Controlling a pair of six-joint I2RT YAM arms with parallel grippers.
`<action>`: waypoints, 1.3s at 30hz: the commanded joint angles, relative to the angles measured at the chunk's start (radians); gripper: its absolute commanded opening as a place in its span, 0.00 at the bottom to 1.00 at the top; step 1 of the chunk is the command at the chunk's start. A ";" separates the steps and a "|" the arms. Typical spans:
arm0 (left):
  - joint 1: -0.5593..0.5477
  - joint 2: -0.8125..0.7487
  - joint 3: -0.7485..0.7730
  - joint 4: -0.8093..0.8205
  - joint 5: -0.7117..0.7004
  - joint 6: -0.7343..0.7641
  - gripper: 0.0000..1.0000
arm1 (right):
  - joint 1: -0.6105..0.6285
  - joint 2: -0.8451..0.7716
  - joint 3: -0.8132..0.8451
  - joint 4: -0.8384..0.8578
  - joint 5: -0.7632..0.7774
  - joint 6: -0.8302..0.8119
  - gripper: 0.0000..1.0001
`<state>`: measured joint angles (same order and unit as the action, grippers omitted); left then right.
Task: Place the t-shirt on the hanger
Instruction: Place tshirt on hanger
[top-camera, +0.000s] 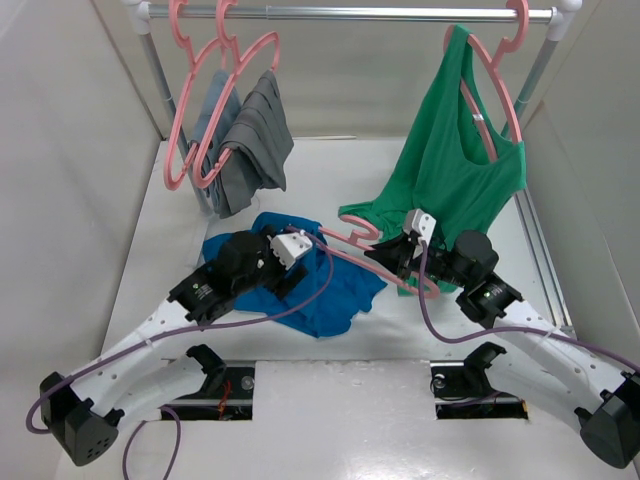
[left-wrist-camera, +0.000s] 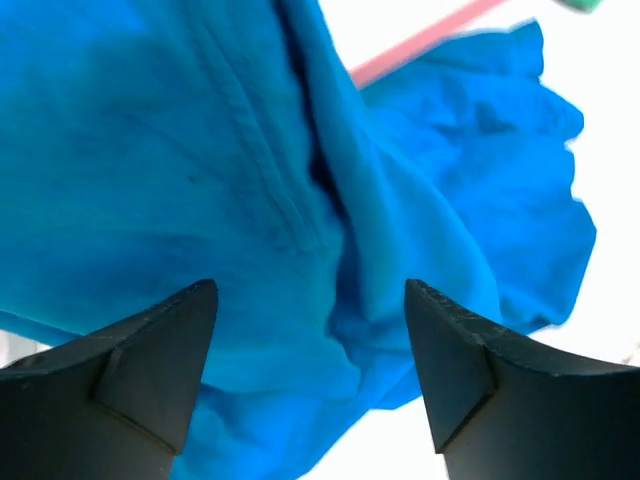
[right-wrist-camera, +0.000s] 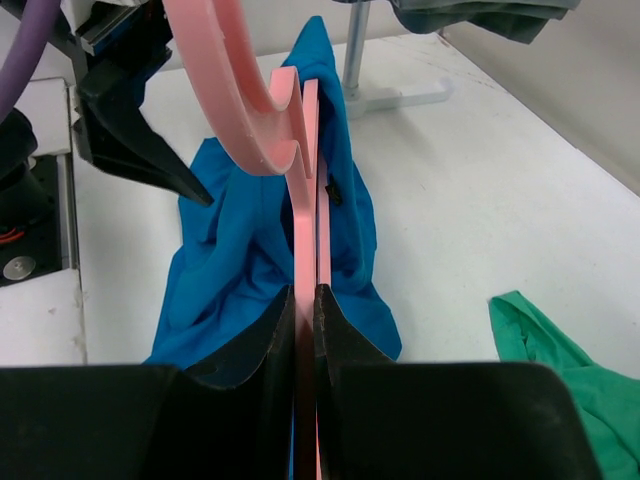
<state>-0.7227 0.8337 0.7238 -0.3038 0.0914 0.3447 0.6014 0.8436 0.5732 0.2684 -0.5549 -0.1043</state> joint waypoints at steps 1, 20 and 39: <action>0.002 0.004 -0.026 0.113 -0.034 -0.044 0.70 | -0.006 -0.026 0.020 0.058 0.012 0.011 0.00; 0.002 0.004 -0.046 0.227 -0.105 0.006 0.00 | -0.006 -0.026 0.030 0.020 0.012 0.011 0.00; 0.098 -0.033 0.325 -0.093 -0.184 0.471 0.00 | -0.005 0.031 0.056 -0.080 -0.220 -0.063 0.00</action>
<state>-0.6304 0.7761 0.9966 -0.3256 -0.1108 0.7013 0.5903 0.9005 0.5747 0.1505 -0.7254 -0.1436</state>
